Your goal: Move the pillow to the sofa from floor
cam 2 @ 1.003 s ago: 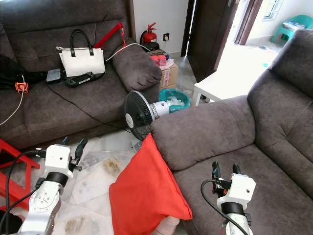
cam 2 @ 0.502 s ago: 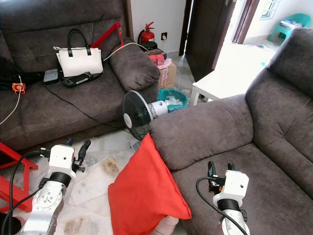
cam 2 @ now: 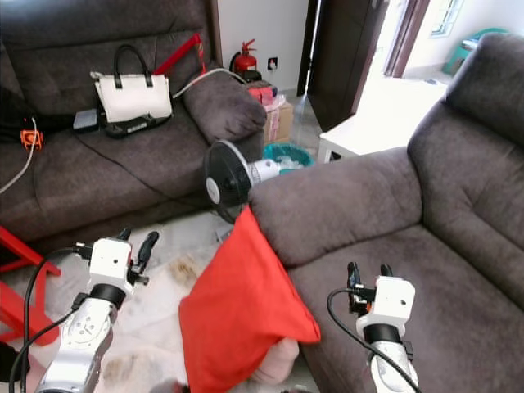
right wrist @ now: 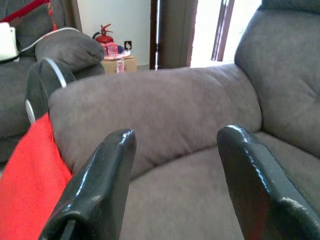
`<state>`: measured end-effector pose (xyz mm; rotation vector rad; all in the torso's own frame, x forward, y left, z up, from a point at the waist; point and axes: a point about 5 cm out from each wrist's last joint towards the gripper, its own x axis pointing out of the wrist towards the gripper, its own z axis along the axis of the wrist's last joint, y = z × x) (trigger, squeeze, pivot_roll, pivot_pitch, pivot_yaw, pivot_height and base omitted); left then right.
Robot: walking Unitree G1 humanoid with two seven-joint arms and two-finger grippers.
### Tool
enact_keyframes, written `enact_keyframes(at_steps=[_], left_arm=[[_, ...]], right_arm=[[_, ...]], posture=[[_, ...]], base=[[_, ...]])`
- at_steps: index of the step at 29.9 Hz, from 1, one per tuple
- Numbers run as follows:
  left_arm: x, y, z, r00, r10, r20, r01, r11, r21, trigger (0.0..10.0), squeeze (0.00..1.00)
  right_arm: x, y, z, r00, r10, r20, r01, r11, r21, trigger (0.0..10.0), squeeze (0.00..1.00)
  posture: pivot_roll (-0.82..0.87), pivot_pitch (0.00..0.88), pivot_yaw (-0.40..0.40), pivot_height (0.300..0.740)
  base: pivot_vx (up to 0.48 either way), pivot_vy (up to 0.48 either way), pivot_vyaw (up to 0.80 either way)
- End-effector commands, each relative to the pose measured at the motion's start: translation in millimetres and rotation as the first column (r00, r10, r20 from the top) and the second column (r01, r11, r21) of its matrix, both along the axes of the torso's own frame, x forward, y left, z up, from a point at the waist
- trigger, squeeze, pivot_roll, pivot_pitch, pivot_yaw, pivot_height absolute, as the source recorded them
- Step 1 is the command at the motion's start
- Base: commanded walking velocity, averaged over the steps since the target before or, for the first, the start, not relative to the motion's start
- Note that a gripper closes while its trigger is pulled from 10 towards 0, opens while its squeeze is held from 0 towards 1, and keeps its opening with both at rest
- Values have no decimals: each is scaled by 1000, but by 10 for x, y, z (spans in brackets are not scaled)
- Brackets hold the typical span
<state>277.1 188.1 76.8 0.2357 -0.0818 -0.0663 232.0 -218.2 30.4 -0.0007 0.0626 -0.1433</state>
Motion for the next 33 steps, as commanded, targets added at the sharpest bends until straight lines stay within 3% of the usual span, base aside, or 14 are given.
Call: enact_keyframes(at_steps=[1,30,33], left_arm=[[10,-8,18,1000,-8,-3,8,1000,3,10000,0],[24,-35,-19,1000,-12,-23,12,1000,2,10000,0],[23,-38,-21,1000,-13,-24,13,1000,2,10000,0]], right_arm=[[18,5,26,1000,13,6,-12,1000,-10,10000,0],[76,37,9,999,43,-22,-43,999,-14,10000,0],[79,56,2,998,56,-28,-56,998,-11,10000,0]], posture=[[53,0,-27,617],[54,0,-30,617],[54,0,-31,602]], base=[[0,0,0],[0,0,0],[0,0,0]])
